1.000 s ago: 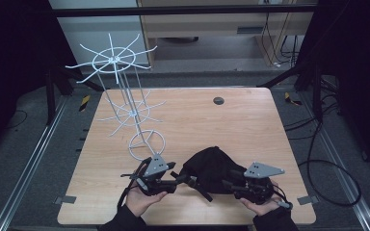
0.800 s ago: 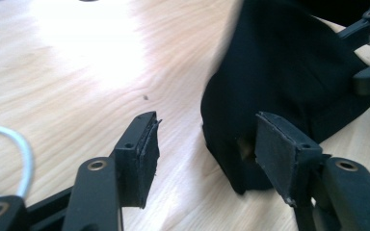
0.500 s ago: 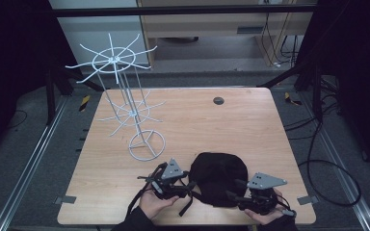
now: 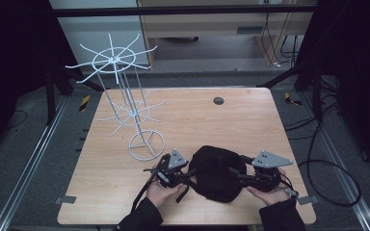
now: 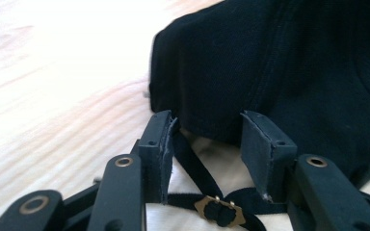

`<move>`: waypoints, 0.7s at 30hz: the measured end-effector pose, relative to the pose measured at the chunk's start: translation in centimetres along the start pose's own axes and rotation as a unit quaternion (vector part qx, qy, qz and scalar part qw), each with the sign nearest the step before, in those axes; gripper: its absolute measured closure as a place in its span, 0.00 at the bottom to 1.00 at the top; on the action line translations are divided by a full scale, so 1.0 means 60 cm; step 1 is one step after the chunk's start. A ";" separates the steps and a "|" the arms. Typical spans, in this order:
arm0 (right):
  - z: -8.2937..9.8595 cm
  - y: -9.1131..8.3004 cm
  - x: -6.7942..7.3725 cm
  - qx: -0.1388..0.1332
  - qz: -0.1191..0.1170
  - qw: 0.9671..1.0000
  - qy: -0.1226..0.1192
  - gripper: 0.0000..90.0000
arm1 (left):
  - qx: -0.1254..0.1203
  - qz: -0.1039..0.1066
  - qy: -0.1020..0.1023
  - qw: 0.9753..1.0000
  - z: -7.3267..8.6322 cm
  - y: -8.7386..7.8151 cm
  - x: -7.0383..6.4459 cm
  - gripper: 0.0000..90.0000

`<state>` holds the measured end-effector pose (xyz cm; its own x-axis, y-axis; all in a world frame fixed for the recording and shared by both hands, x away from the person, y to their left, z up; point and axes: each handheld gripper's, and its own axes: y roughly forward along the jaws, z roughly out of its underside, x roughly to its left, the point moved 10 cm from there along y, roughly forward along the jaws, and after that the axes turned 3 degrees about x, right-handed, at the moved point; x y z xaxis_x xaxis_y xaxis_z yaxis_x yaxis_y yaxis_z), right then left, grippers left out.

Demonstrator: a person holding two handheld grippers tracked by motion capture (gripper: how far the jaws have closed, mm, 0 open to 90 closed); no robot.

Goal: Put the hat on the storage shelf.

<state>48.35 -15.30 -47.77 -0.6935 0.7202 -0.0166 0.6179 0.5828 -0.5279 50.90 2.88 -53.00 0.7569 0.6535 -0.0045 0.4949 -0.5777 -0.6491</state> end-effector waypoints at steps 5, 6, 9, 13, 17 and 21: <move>-0.012 0.009 -0.015 0.003 -0.003 1.000 -0.011 0.43 | -0.007 -0.005 -0.004 1.000 0.001 -0.026 0.014 0.56; -0.016 0.010 -0.017 0.003 -0.006 1.000 -0.014 0.43 | -0.012 -0.005 -0.006 1.000 0.001 -0.035 0.015 0.56; -0.022 0.013 -0.020 0.003 -0.014 1.000 -0.022 0.44 | -0.019 -0.003 -0.010 1.000 0.004 -0.064 0.021 0.54; -0.024 0.018 -0.021 0.015 -0.025 0.999 -0.031 0.46 | -0.020 -0.016 -0.007 1.000 0.020 -0.103 0.031 0.53; -0.029 0.028 -0.014 0.021 -0.038 0.998 -0.036 0.45 | -0.022 -0.034 -0.016 0.999 0.042 -0.137 0.048 0.51; -0.039 0.031 -0.002 0.018 -0.047 0.998 -0.036 0.43 | -0.018 -0.053 -0.030 0.998 0.073 -0.166 0.073 0.50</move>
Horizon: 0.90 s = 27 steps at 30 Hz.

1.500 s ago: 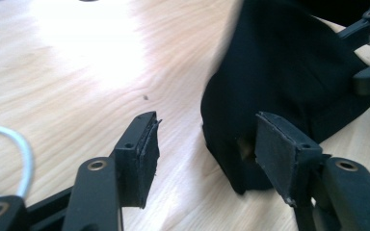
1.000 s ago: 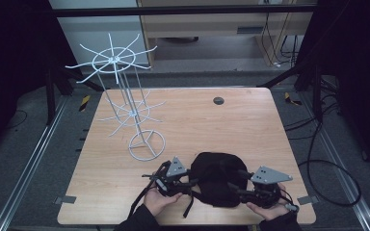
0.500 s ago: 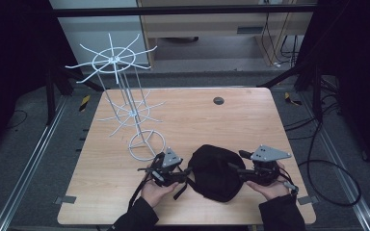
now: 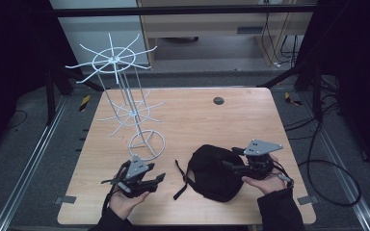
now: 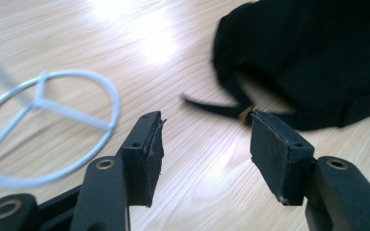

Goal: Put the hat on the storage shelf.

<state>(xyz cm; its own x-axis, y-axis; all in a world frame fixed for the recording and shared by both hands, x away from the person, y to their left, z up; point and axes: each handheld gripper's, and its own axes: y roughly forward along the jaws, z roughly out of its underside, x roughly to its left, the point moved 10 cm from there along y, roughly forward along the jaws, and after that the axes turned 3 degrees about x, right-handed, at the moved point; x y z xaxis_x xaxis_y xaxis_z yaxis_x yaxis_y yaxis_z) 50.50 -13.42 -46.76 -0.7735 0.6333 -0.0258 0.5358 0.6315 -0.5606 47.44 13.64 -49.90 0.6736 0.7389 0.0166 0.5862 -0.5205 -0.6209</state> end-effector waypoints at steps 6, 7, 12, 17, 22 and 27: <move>-0.007 0.011 0.013 0.018 -0.011 1.000 -0.004 0.40 | -0.005 -0.035 -0.036 0.999 0.032 -0.032 0.058 0.48; -0.006 0.015 0.015 0.024 -0.014 1.000 -0.006 0.39 | -0.005 -0.041 -0.038 0.998 0.034 -0.035 0.066 0.48; 0.007 0.044 0.012 0.062 -0.012 0.998 -0.019 0.40 | -0.016 -0.068 -0.070 0.995 0.049 -0.053 0.113 0.48; 0.018 0.068 0.010 0.090 -0.008 0.995 -0.034 0.46 | -0.007 -0.087 -0.092 0.992 0.069 -0.057 0.148 0.48; 0.037 0.087 0.011 0.129 -0.001 0.991 -0.031 0.73 | -0.003 -0.101 -0.113 0.989 0.081 -0.058 0.174 0.48; 0.031 0.079 0.012 0.118 0.007 0.993 -0.029 0.86 | -0.001 -0.109 -0.124 0.986 0.087 -0.056 0.187 0.48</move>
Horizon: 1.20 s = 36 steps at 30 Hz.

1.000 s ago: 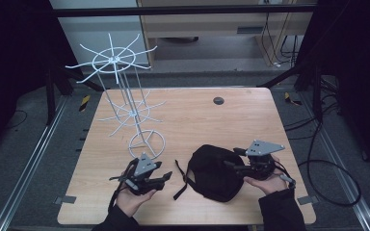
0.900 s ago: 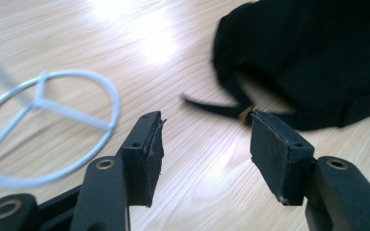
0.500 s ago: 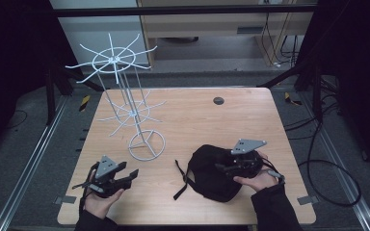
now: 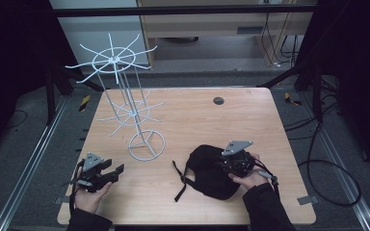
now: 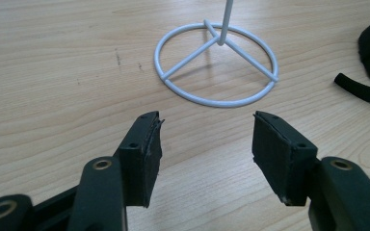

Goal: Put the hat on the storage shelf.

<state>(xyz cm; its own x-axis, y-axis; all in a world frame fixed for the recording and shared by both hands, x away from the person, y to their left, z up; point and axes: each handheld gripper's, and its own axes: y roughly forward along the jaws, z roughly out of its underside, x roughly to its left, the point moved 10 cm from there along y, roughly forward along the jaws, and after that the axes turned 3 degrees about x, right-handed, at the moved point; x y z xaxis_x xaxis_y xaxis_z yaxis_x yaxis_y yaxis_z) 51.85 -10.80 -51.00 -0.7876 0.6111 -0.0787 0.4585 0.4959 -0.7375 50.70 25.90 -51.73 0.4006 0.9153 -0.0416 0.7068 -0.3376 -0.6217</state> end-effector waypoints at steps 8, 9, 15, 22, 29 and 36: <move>-0.033 -0.048 -0.005 -0.077 0.018 0.997 0.022 0.87 | -0.002 -0.009 -0.007 1.000 0.002 0.004 0.009 0.46; -0.039 -0.054 -0.008 -0.089 0.021 0.995 0.027 0.87 | -0.001 -0.011 -0.008 1.000 0.002 0.004 0.010 0.46; -0.072 -0.098 -0.018 -0.171 0.026 0.983 0.069 0.87 | -0.003 -0.017 -0.007 1.000 0.002 0.006 0.017 0.45; -0.107 -0.144 -0.033 -0.252 0.046 0.961 0.100 0.87 | -0.004 -0.018 -0.006 1.000 0.002 0.009 0.019 0.44; -0.133 -0.191 -0.043 -0.311 0.063 0.941 0.115 0.87 | -0.004 -0.020 -0.009 1.000 0.003 0.009 0.021 0.44; -0.146 -0.238 -0.051 -0.350 0.076 0.926 0.117 0.87 | -0.004 -0.019 -0.010 1.000 0.003 0.011 0.022 0.44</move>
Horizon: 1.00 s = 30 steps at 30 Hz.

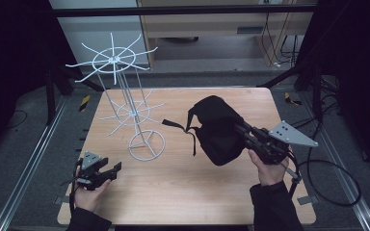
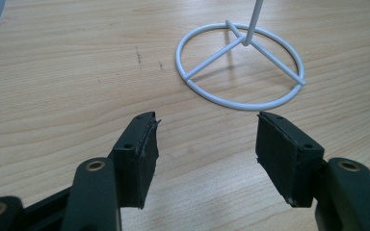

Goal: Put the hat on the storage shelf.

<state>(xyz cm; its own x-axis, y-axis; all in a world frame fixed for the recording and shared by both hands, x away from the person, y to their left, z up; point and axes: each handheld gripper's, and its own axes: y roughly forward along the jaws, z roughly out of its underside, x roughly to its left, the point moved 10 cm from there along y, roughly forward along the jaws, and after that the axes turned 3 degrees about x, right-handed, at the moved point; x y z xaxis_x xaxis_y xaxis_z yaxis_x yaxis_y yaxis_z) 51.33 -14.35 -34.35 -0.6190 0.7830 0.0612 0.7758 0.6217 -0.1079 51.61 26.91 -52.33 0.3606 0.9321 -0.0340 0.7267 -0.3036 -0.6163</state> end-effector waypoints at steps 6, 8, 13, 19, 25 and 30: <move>-0.031 -0.015 -0.005 -0.036 0.003 0.999 0.020 0.87 | -0.001 -0.001 0.001 1.000 0.000 0.000 0.000 0.44; -0.041 -0.016 -0.005 -0.050 0.005 0.998 0.027 0.87 | -0.001 -0.001 0.003 1.000 0.000 0.000 0.000 0.44; -0.062 -0.007 0.003 -0.069 0.006 0.997 0.036 0.87 | 0.001 -0.003 0.010 1.000 0.000 0.002 -0.001 0.44; -0.091 0.014 0.021 -0.093 -0.004 0.994 0.050 0.87 | 0.000 -0.003 0.009 1.000 0.000 0.001 -0.001 0.44; -0.128 0.042 0.042 -0.112 -0.013 0.992 0.058 0.87 | 0.000 -0.002 0.009 1.000 0.000 0.001 0.000 0.44; -0.152 0.046 0.060 -0.127 -0.020 0.990 0.059 0.87 | -0.002 -0.002 0.008 1.000 -0.001 0.001 0.000 0.44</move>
<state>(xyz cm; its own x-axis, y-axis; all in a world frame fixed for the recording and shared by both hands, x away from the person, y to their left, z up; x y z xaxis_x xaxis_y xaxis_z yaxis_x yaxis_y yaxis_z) 52.39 -9.66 -25.38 -0.6427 0.7454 0.1772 0.7661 0.6251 0.1494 51.66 26.87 -52.31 0.3669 0.9300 -0.0199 0.7301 -0.3012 -0.6133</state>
